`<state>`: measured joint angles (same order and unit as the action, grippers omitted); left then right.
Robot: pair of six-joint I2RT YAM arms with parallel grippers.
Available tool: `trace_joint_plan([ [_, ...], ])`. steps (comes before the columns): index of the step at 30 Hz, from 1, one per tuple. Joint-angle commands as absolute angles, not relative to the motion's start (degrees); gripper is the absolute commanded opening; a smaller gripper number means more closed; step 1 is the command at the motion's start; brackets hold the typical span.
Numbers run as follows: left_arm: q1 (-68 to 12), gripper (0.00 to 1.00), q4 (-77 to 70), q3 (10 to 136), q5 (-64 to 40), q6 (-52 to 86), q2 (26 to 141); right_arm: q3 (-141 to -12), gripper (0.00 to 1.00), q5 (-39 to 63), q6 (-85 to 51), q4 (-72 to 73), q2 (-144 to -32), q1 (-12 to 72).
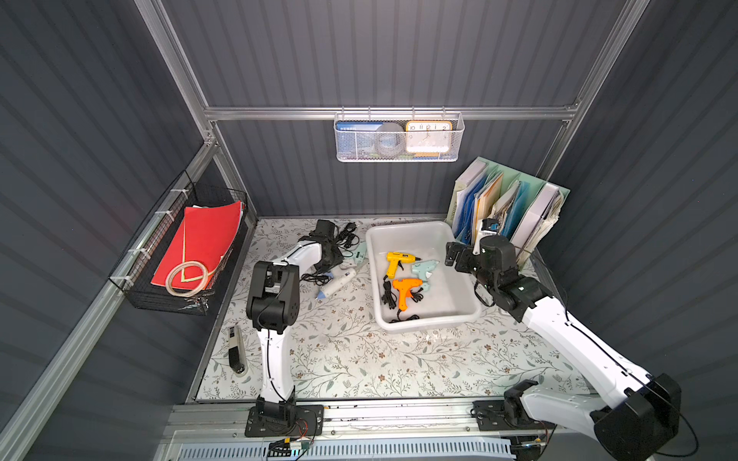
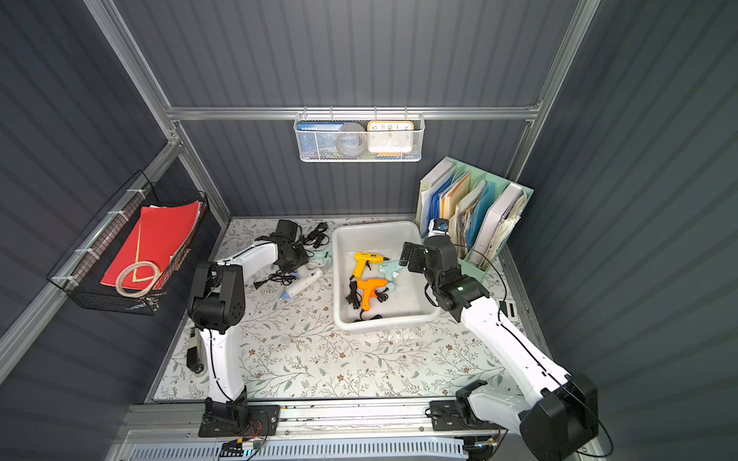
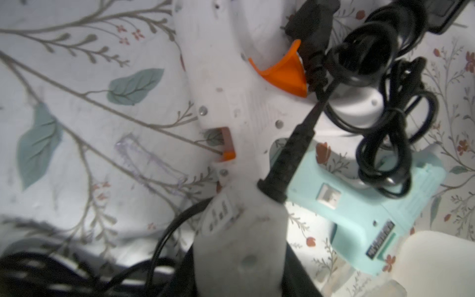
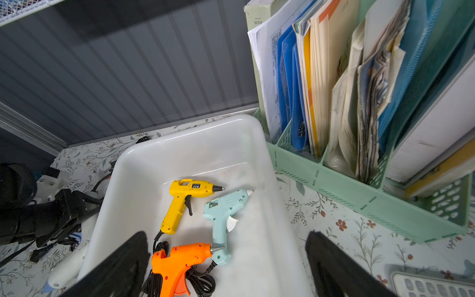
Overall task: Put the hot melt glue gun into the storage box
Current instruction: Pick up the hot melt adhesive gun from the center of the board.
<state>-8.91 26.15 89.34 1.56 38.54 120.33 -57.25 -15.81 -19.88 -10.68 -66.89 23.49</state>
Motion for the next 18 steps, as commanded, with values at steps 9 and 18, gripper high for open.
trace_joint_plan([
  [9,-8.5,0.00,26.8,87.1,6.3,36.4,102.7,-56.8,0.99,-14.4,-20.4,-9.5,-66.5,23.8],
  [18,-8.5,0.00,19.8,82.9,6.6,37.8,92.5,-57.0,0.99,-3.0,-22.3,-5.0,-68.6,23.8],
])
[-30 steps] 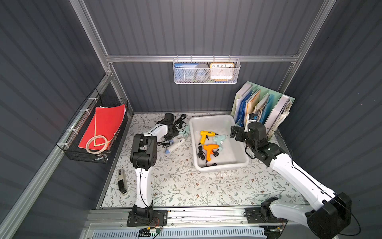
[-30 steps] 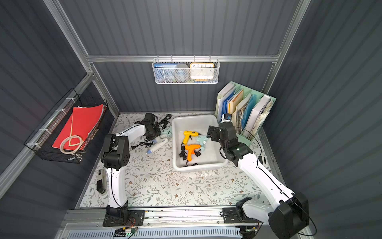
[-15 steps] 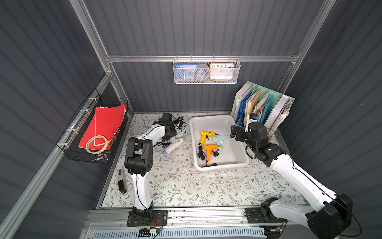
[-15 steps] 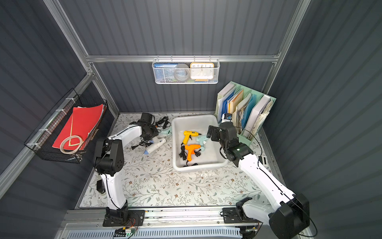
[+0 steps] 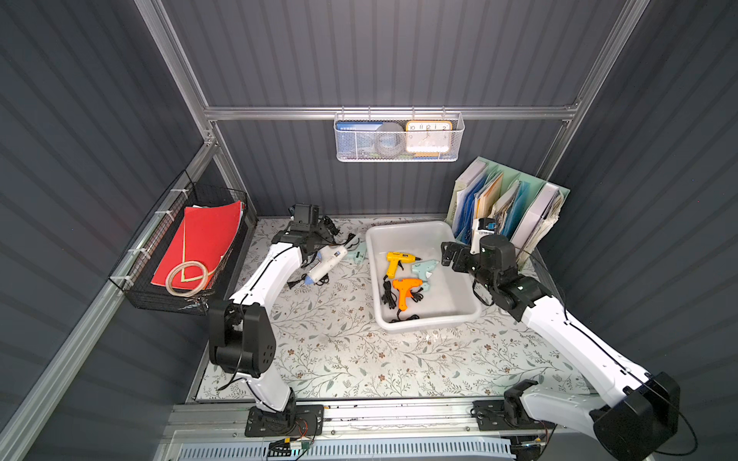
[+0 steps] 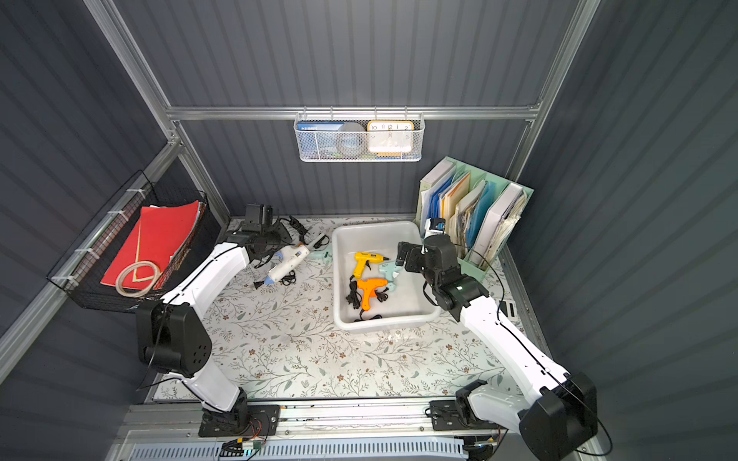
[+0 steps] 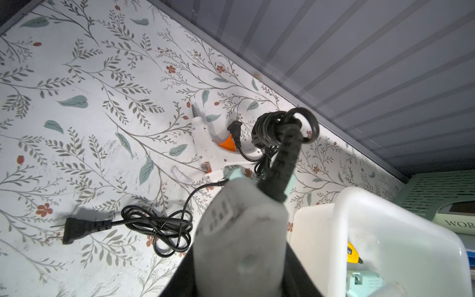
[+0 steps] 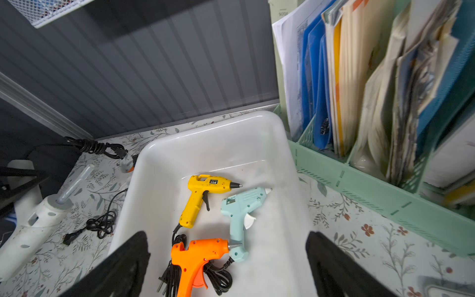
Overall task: Put the hot melt glue gun into the storage box
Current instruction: Pick up the hot melt adhesive gun from the center of the board, then place the hot melt adhesive gun in the storage box.
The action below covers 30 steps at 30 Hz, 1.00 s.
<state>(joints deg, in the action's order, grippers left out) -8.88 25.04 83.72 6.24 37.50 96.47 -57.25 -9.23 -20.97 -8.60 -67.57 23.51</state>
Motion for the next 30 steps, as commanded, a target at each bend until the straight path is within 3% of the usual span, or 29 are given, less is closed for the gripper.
trace_joint_plan([
  [1,-8.5,0.00,18.8,82.3,6.3,38.3,91.6,-56.8,0.99,-0.7,-22.8,-3.9,-69.0,23.8],
  [14,-8.9,0.00,1.4,75.6,-4.4,48.1,86.0,-58.8,0.98,24.0,-36.5,21.9,-81.7,25.8],
  [21,-11.6,0.00,-3.0,78.4,-9.3,50.4,88.5,-64.5,0.88,27.5,-38.2,28.4,-89.0,29.2],
  [30,-15.3,0.00,-6.8,80.4,-12.7,52.0,90.3,-69.4,0.82,28.5,-38.6,32.6,-94.4,31.5],
])
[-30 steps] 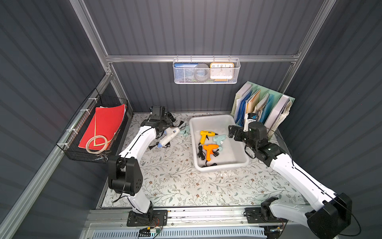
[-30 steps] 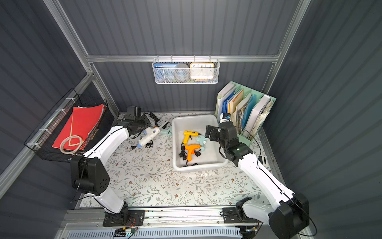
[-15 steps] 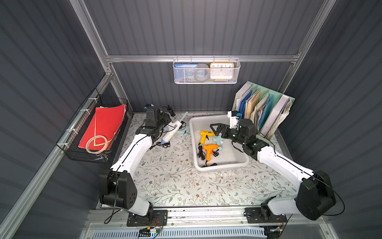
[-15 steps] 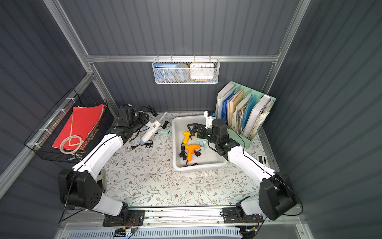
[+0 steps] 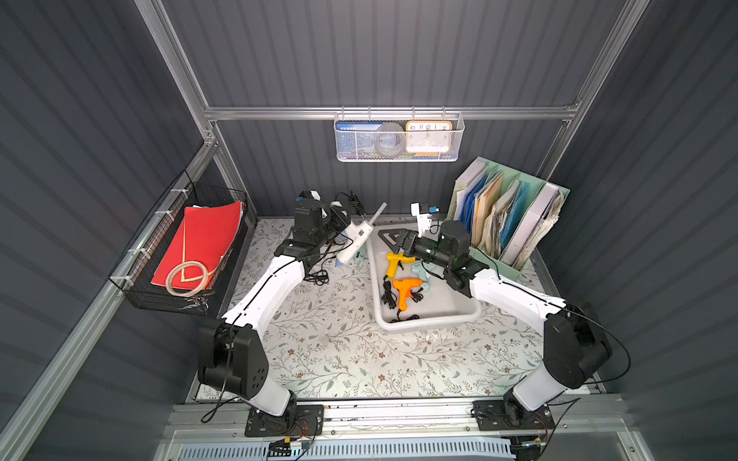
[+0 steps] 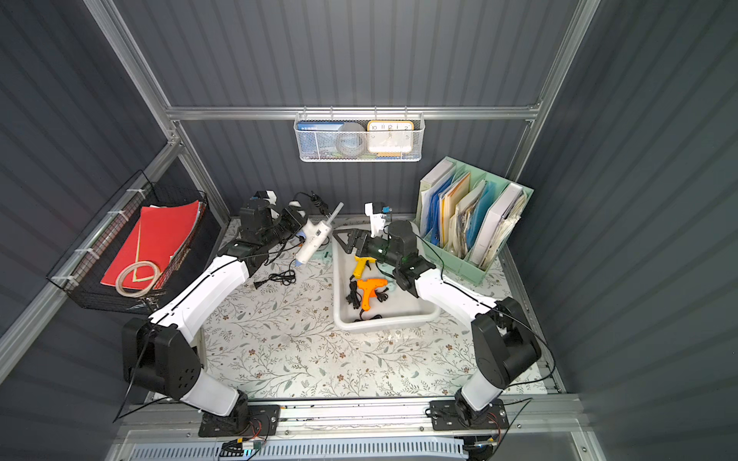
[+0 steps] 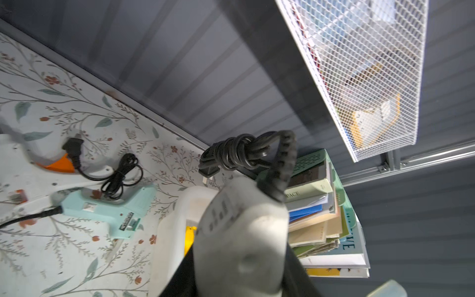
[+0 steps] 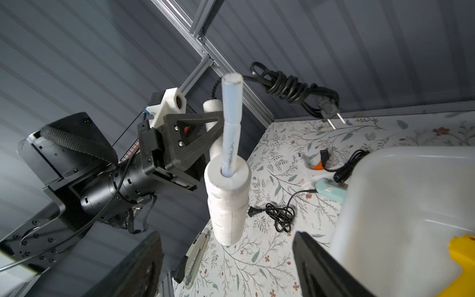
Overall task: Put the hot melt glue gun into the storage box
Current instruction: Place the hot melt adhesive gun in the storage box.
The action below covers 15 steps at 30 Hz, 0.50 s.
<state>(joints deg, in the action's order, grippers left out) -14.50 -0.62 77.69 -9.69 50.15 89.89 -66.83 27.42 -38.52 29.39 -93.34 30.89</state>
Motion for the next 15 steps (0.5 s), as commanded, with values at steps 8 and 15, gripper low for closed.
trace_joint_plan([
  [8,-17.3,0.00,-10.1,83.2,-16.2,54.3,92.3,-72.8,0.76,27.3,-37.1,32.4,-97.4,32.0],
  [15,-17.9,0.00,-11.9,83.7,-19.1,56.0,94.2,-73.8,0.69,26.0,-36.0,32.4,-98.7,32.1],
])
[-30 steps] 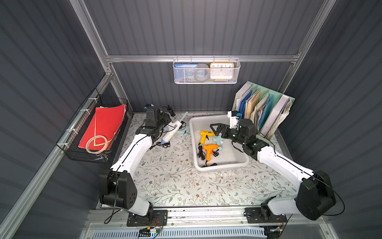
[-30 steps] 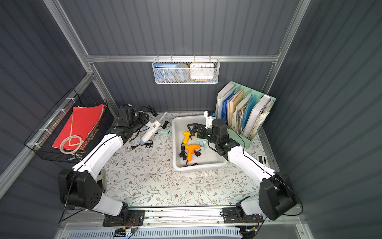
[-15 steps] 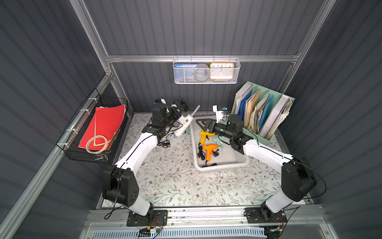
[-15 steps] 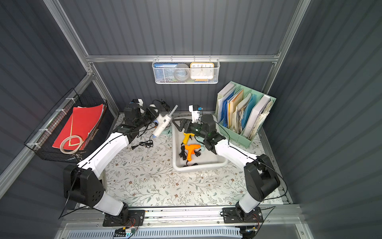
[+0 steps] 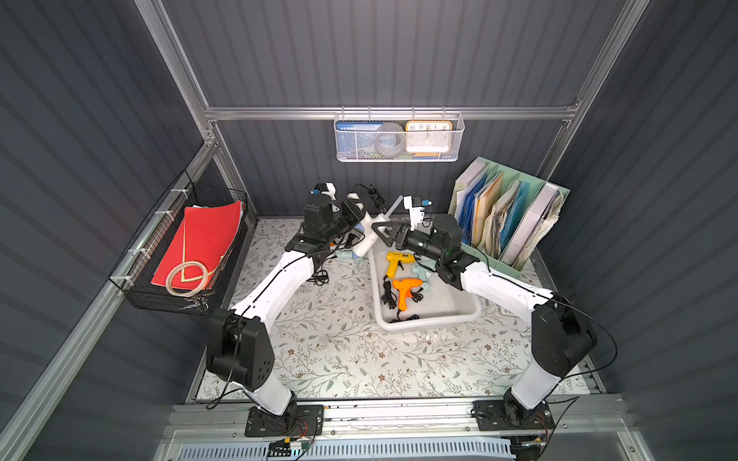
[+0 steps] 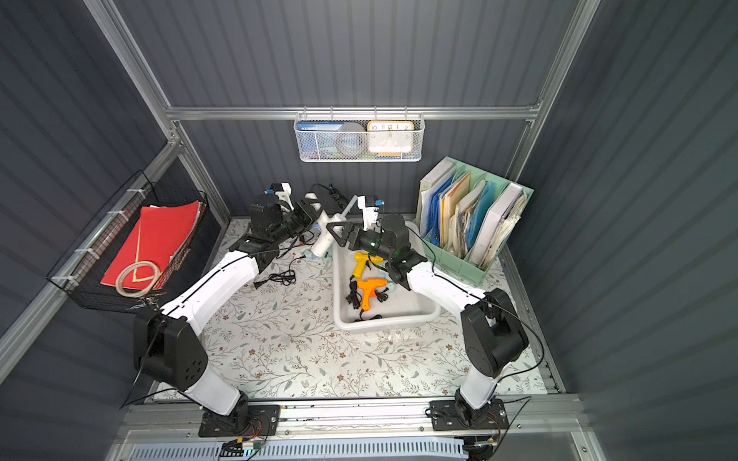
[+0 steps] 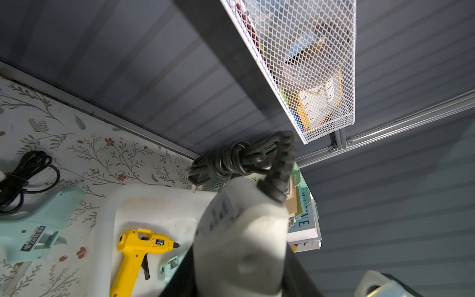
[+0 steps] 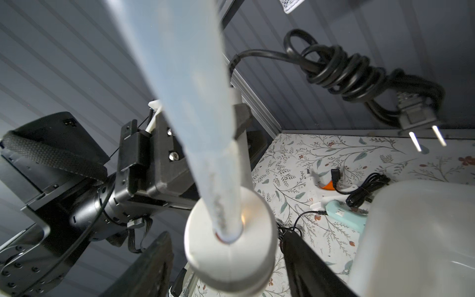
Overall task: Put the hot melt glue gun into the storage box
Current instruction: Place the hot melt adhesive gun in the storage box.
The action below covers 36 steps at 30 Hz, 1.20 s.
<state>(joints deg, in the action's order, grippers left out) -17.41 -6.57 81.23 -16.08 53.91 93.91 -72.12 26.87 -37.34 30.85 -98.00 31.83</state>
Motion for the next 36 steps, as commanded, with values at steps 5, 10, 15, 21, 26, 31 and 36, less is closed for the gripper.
trace_joint_plan([
  [5,-18.1,0.00,-14.2,84.0,-22.8,57.8,95.5,-74.8,0.66,25.3,-36.1,32.5,-99.8,32.1],
  [10,-18.1,0.00,-16.8,83.3,-24.8,59.9,96.5,-75.4,0.57,24.5,-36.4,32.9,-100.5,32.1],
  [15,-18.1,0.00,-16.9,83.2,-25.3,59.9,96.4,-75.0,0.31,23.4,-35.7,32.2,-99.7,32.1],
  [21,-18.1,0.52,-16.2,82.2,-25.4,57.8,94.9,-72.5,0.06,20.7,-33.5,31.4,-95.7,32.1],
  [26,-18.1,1.00,-13.3,82.1,-23.3,53.9,92.7,-69.7,0.01,17.8,-31.4,31.5,-90.5,32.1],
  [31,-18.1,1.00,-9.6,81.6,-19.2,49.6,89.2,-68.5,0.00,15.2,-28.6,27.8,-85.0,32.0],
  [36,-18.1,1.00,-7.6,78.0,-13.4,45.1,84.0,-65.8,0.00,11.2,-26.9,24.8,-79.2,31.9],
])
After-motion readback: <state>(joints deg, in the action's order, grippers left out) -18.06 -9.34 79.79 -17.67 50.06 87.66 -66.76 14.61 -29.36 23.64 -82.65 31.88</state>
